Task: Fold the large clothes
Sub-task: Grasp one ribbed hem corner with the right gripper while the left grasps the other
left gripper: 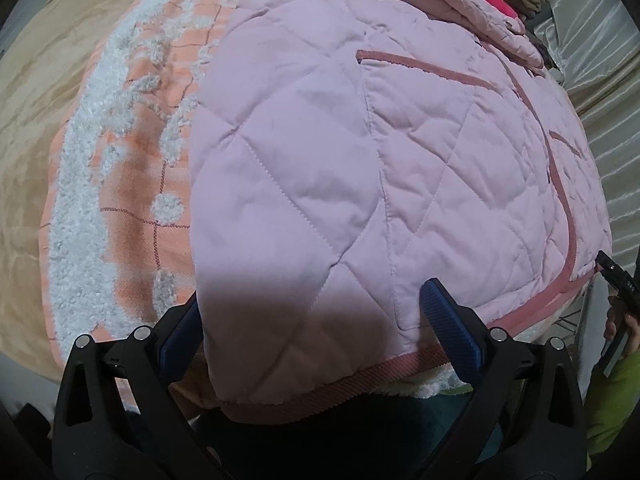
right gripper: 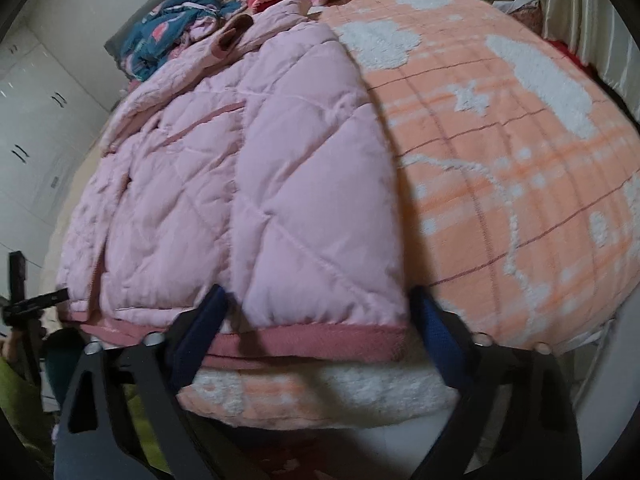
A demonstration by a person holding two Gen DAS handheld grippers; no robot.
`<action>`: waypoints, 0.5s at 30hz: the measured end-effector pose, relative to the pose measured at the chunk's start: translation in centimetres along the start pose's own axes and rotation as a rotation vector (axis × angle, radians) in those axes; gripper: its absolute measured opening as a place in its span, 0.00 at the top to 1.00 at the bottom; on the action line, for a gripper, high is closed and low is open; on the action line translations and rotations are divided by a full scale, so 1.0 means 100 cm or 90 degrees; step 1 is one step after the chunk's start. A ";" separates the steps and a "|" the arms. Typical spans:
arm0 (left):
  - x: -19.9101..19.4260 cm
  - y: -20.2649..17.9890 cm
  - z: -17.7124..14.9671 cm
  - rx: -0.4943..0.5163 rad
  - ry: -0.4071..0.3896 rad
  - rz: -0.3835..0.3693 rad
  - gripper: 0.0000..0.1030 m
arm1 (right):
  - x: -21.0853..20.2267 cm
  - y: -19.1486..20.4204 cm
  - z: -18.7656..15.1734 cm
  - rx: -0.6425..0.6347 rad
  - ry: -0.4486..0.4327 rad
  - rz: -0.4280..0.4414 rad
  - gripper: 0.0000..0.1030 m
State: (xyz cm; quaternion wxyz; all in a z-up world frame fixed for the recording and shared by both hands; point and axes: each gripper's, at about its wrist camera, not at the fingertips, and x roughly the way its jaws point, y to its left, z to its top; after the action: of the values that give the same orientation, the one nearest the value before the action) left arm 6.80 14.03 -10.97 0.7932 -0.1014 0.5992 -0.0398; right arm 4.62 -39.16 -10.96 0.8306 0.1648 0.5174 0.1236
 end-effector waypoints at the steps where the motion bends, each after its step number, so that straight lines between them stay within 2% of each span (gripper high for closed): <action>1: 0.001 0.000 0.000 -0.001 0.002 -0.001 0.09 | -0.001 0.001 -0.001 -0.002 0.000 0.006 0.31; 3: 0.003 -0.002 0.001 -0.002 0.006 -0.003 0.09 | -0.003 0.004 -0.001 -0.008 0.001 0.015 0.41; 4: 0.003 -0.002 0.000 -0.003 0.009 -0.005 0.09 | -0.004 0.005 0.000 -0.011 -0.001 0.020 0.52; 5: 0.004 -0.001 0.000 -0.003 0.012 -0.007 0.09 | -0.009 0.007 0.000 -0.015 -0.008 0.035 0.67; 8: 0.004 0.001 -0.001 -0.007 0.016 -0.019 0.09 | -0.019 0.015 0.004 -0.027 -0.029 0.052 0.83; 12: 0.004 0.004 0.000 -0.012 0.009 -0.033 0.11 | -0.038 0.019 0.017 -0.015 -0.082 0.103 0.87; 15: 0.002 0.005 -0.001 -0.015 0.003 -0.026 0.20 | -0.054 0.028 0.029 -0.016 -0.125 0.128 0.88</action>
State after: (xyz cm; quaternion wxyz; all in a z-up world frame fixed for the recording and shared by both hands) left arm 6.74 14.45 -11.33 0.7897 -0.1228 0.5991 -0.0488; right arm 4.74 -39.04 -4.23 0.8628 0.2164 0.4129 0.1957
